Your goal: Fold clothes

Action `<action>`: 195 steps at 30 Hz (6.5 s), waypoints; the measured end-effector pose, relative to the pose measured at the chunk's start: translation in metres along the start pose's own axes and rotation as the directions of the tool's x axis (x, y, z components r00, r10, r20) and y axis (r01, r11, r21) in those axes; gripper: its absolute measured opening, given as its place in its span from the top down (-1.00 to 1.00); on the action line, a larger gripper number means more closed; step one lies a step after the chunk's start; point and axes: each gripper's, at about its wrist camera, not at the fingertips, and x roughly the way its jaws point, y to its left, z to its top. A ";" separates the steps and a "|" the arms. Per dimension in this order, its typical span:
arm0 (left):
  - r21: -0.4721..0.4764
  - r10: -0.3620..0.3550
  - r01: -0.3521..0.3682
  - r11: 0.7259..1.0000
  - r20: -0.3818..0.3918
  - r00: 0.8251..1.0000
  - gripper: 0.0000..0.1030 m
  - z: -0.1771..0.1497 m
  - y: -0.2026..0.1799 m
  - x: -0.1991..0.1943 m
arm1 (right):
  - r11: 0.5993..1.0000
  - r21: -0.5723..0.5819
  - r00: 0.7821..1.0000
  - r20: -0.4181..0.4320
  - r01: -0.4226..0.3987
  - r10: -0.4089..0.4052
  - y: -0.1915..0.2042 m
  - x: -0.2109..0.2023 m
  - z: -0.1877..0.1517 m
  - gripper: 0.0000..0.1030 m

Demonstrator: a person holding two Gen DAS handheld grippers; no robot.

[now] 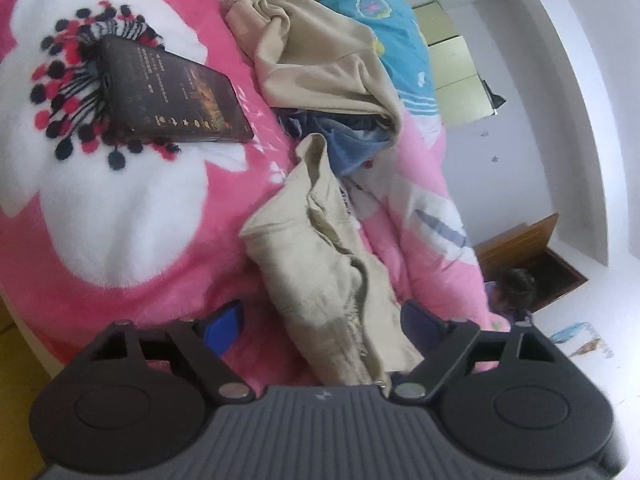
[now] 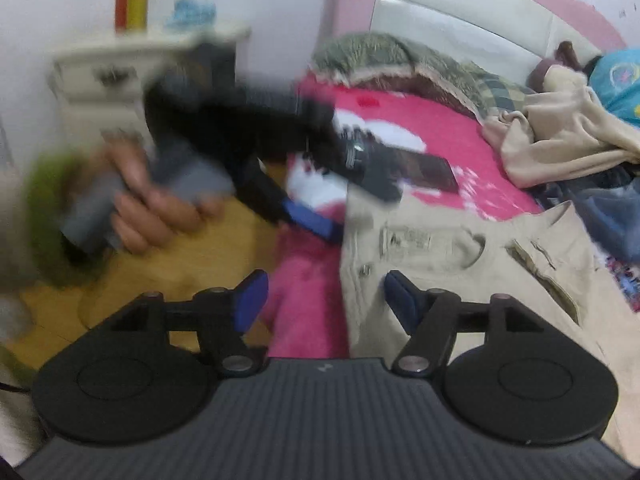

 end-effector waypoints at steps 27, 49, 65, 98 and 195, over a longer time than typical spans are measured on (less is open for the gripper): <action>0.139 0.072 -0.068 0.988 -0.021 0.997 -0.04 -0.002 0.009 0.007 | 0.981 0.168 0.955 -0.295 0.098 -0.044 -0.157 0.082 -0.001 -0.27; 0.397 0.174 -0.241 0.885 0.198 0.965 -0.44 0.002 -0.059 -0.029 | 0.674 -0.626 0.887 0.062 0.392 -0.458 -0.004 0.014 -0.065 0.88; 0.433 0.129 0.068 0.899 -0.411 0.903 -0.16 0.049 -0.073 0.100 | 0.530 -0.709 0.847 0.183 0.465 -0.499 0.016 0.018 -0.086 0.86; 0.942 0.159 0.210 0.262 -0.257 0.953 -0.15 -0.108 -0.130 0.059 | 0.898 0.430 0.960 -0.279 0.093 0.034 -0.119 0.004 -0.012 0.50; 0.243 0.264 -0.255 0.936 -0.007 0.964 0.62 0.017 -0.009 -0.007 | 0.856 0.499 0.985 0.164 -0.134 0.058 -0.235 0.081 0.013 0.93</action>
